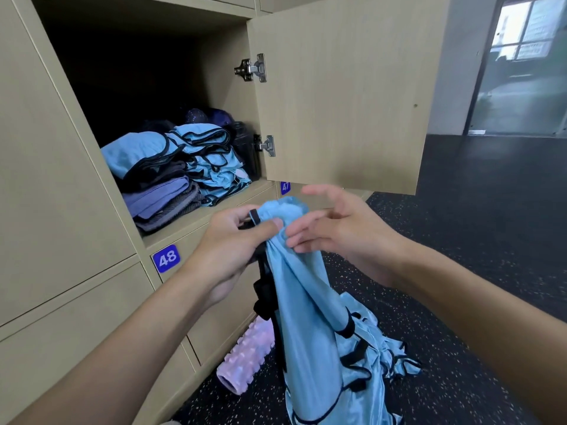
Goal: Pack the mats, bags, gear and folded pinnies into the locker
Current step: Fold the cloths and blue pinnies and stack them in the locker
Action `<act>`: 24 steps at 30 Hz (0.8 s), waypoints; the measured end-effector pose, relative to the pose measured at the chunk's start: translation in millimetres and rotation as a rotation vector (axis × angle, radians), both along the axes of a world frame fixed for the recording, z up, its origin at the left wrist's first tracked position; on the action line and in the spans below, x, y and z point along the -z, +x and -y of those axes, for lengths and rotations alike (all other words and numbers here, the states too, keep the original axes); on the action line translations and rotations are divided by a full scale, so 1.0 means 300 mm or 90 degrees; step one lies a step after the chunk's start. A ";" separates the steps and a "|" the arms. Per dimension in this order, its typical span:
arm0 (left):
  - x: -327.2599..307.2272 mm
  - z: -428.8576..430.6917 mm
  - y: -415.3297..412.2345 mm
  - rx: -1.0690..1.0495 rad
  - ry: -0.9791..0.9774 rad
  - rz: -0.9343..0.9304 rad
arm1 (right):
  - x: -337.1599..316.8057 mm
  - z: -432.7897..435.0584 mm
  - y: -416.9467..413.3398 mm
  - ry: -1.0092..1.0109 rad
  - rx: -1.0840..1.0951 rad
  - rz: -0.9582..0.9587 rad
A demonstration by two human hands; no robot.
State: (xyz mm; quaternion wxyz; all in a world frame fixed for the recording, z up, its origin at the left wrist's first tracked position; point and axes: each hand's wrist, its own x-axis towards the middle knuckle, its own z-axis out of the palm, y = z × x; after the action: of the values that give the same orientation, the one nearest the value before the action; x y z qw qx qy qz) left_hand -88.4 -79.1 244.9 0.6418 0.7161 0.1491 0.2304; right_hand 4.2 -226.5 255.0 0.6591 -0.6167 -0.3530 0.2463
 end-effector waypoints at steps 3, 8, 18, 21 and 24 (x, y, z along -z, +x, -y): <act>-0.047 -0.014 -0.012 0.002 -0.058 0.024 | 0.011 0.005 0.021 -0.022 0.095 0.084; -0.097 -0.037 -0.031 0.005 -0.144 0.094 | 0.061 0.005 0.001 -0.099 -0.109 0.011; -0.004 0.071 -0.041 0.048 -0.157 -0.015 | 0.018 -0.007 -0.003 0.078 0.140 -0.037; -0.014 0.075 -0.044 0.003 -0.159 0.059 | 0.020 0.002 0.006 0.063 0.064 -0.045; -0.034 0.063 -0.042 -0.073 -0.174 0.123 | 0.032 0.003 0.008 -0.015 -0.002 0.030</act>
State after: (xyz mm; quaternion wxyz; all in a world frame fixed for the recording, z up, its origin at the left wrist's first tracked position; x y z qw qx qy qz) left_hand -101.0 -97.8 255.1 0.7305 0.5868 0.1574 0.3119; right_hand 6.5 -227.4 245.5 0.6430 -0.6293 -0.3667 0.2367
